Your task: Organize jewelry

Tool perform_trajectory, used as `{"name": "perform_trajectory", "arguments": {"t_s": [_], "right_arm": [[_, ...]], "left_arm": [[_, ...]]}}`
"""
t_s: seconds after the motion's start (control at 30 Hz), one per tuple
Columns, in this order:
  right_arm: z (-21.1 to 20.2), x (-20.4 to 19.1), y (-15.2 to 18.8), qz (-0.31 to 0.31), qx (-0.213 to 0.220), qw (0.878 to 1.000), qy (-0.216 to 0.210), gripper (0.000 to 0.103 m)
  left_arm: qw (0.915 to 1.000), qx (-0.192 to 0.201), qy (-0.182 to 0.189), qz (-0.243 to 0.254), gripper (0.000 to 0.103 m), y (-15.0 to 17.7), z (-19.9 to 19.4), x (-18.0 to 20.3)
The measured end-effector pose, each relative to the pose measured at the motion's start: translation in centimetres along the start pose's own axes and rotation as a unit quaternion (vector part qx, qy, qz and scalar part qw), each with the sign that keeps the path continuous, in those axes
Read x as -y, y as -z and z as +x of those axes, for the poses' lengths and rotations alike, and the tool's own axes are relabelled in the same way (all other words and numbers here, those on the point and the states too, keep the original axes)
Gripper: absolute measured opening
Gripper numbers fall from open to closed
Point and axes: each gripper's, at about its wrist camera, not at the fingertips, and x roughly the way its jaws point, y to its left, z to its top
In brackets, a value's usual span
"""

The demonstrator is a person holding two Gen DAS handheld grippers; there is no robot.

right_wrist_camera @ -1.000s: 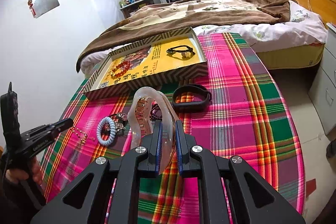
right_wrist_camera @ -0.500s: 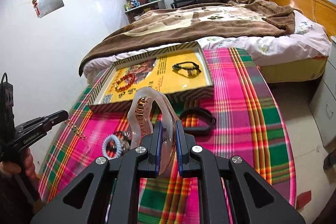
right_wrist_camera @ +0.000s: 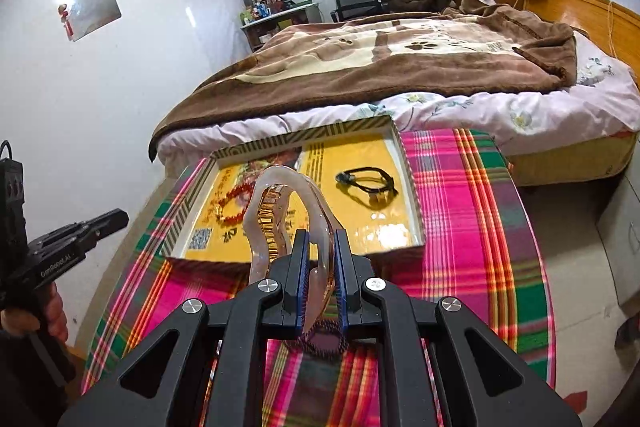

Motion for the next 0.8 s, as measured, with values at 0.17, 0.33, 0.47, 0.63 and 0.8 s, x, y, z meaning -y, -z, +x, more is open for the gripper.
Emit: {"name": "perform_trajectory", "arguments": {"t_s": [0.17,0.33,0.47,0.63,0.8], "right_arm": [[0.9,-0.4,0.4,-0.005,-0.007,1.0,-0.001,0.012],[1.4,-0.4,0.9,-0.003,-0.015,1.0,-0.001,0.012],[1.3,-0.3,1.0,-0.001,-0.014,1.0,-0.002,0.012],[1.1,-0.3,1.0,0.0,-0.011,1.0,0.0,0.012],[0.9,-0.3,1.0,0.002,-0.007,1.0,0.0,0.012]], "left_arm": [[0.9989,-0.047,0.007,0.0,0.006,3.0,1.8,-0.5],[0.9942,-0.106,0.02,0.001,0.014,7.5,4.1,-0.2],[0.9914,-0.129,0.023,0.002,0.045,9.7,5.1,0.4],[0.9909,-0.134,0.006,-0.002,0.045,10.1,5.3,0.5],[0.9899,-0.137,-0.024,0.026,0.034,10.0,5.7,1.2]]}}
